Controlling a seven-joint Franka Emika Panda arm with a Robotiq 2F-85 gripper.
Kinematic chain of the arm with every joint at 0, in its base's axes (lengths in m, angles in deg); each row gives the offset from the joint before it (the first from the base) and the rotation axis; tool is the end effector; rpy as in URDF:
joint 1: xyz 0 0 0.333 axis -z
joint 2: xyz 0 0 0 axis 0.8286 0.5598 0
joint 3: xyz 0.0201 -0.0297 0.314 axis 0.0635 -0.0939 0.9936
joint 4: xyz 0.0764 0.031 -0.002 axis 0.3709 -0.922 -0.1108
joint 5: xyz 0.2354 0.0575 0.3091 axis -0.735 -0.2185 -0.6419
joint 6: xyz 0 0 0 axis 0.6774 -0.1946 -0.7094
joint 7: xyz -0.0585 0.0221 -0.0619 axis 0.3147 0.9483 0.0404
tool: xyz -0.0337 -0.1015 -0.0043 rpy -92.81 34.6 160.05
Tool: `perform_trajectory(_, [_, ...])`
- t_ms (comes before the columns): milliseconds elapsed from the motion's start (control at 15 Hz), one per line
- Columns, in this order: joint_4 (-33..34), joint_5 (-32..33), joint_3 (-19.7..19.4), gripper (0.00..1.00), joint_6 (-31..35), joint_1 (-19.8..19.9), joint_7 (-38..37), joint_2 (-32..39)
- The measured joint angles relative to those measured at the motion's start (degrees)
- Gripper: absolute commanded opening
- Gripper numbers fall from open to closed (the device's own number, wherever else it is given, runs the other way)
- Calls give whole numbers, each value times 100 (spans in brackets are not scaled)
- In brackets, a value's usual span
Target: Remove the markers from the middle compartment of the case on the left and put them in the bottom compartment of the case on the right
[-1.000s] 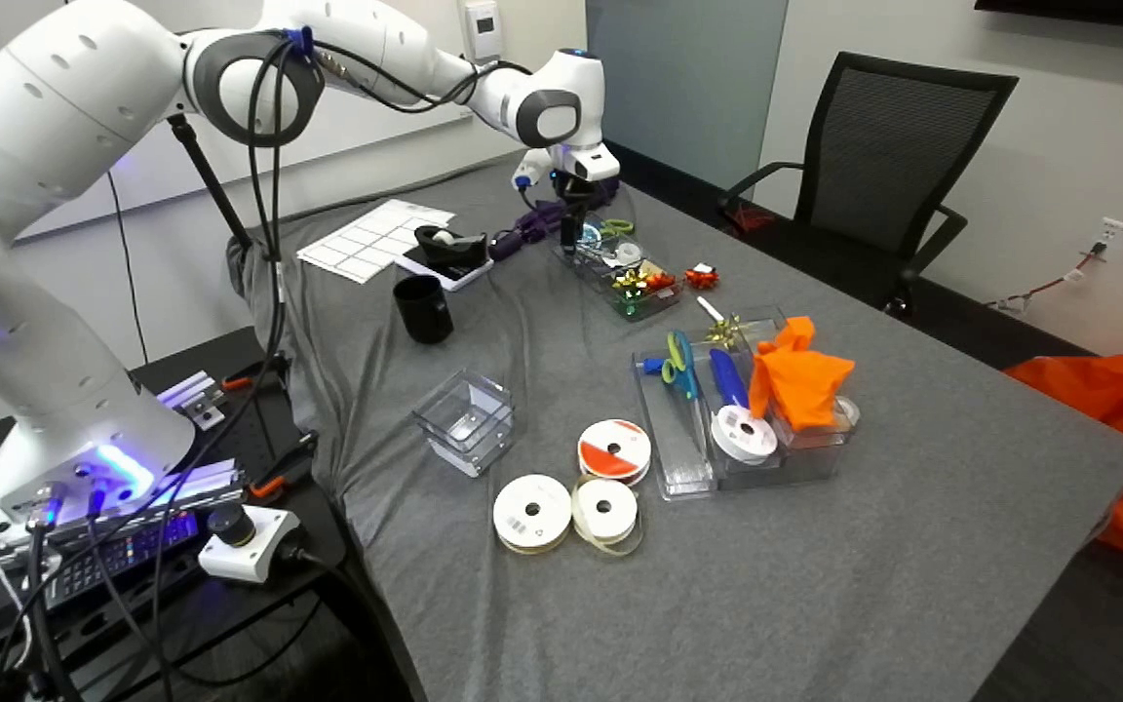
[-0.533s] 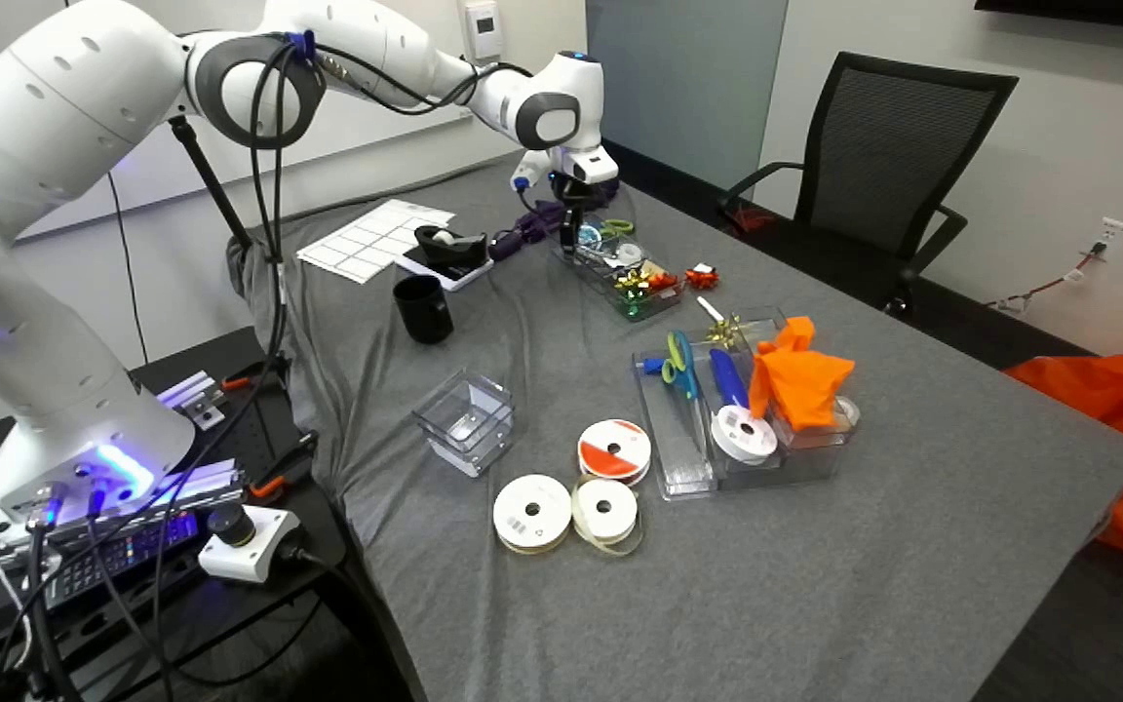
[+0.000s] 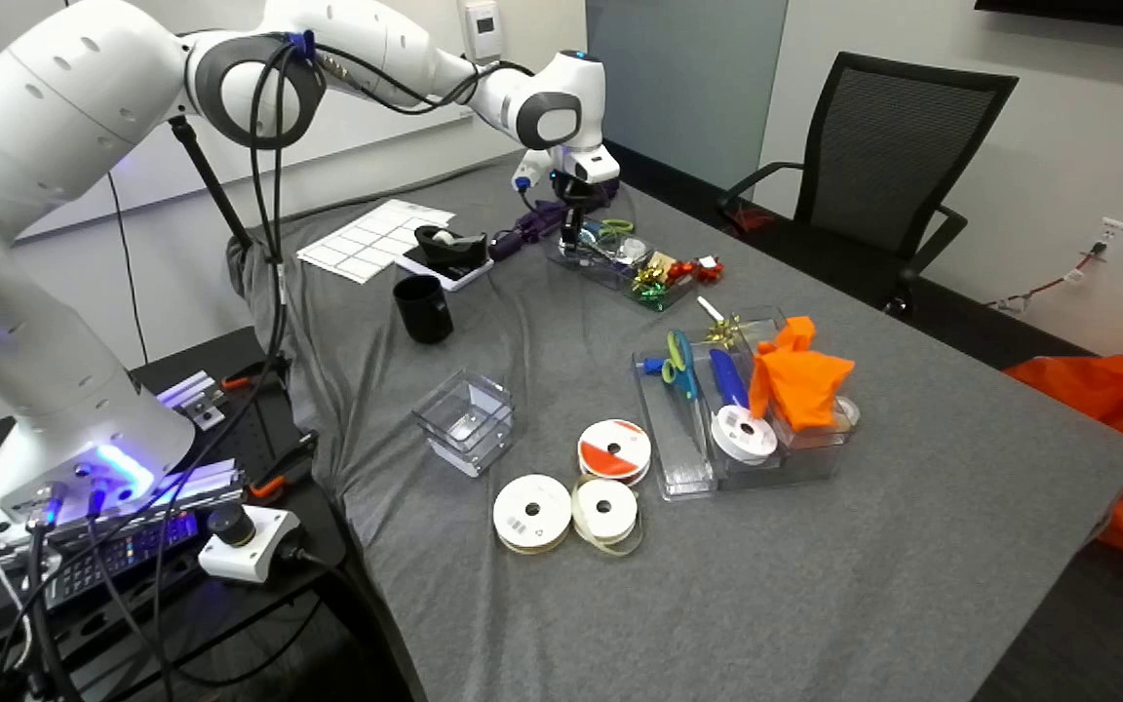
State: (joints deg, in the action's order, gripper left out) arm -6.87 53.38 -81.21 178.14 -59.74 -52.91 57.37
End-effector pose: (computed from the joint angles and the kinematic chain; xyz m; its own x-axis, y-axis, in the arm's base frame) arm 0.7769 0.0297 0.1718 0.7260 -0.6841 -0.0695 -0.6853 -0.7282 0.0092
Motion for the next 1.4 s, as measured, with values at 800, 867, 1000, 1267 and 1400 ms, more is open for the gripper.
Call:
perform_trajectory(800, [-249,-17,0,13,53,7,271,-250])
perform_trajectory(867, [-318,-34,0,5,125,9,310,-298])
perform_trajectory(1000, [-480,-86,0,5,271,16,421,-390])
perform_trajectory(1267, [-753,-168,0,36,479,30,543,-527])
perform_trajectory(1400, [-850,-193,0,8,544,34,566,-564])
